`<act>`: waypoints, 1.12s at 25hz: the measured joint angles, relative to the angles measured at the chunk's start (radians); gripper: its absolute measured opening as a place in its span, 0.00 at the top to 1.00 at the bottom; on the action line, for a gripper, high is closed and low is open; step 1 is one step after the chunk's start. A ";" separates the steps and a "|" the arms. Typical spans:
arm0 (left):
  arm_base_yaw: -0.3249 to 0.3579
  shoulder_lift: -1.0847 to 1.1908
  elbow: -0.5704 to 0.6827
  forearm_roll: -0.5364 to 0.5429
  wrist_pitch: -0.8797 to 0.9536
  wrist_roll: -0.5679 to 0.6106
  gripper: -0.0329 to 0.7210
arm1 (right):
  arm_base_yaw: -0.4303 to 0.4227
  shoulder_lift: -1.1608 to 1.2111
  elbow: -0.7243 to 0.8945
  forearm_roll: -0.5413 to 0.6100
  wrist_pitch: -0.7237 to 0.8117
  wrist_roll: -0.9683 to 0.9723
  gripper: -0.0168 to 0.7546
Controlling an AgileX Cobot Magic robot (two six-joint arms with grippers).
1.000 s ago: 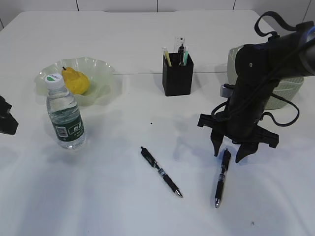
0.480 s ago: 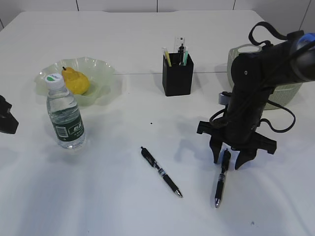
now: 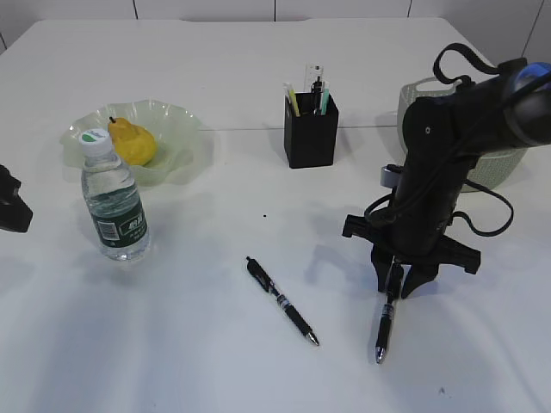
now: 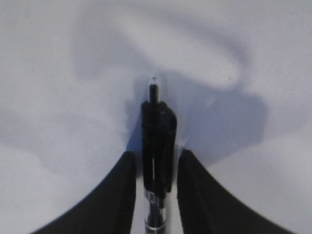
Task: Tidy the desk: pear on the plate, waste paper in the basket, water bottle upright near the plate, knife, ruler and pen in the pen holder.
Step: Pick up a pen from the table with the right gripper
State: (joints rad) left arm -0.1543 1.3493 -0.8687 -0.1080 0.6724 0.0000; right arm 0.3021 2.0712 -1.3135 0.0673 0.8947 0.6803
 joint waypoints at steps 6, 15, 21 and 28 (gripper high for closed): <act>0.000 0.000 0.000 0.000 -0.001 0.000 0.35 | 0.000 0.008 0.000 0.000 0.000 0.000 0.77; 0.000 0.000 0.000 0.000 -0.002 0.000 0.35 | 0.000 0.008 -0.006 0.000 0.002 0.000 0.84; 0.000 0.000 0.000 0.000 -0.002 0.000 0.35 | 0.000 0.008 -0.006 0.000 0.003 -0.003 0.84; 0.000 0.000 0.000 0.000 -0.004 0.000 0.35 | 0.000 -0.022 -0.069 0.000 0.014 -0.031 0.84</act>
State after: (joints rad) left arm -0.1543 1.3493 -0.8687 -0.1080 0.6688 0.0000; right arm 0.3021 2.0492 -1.3820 0.0673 0.9089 0.6495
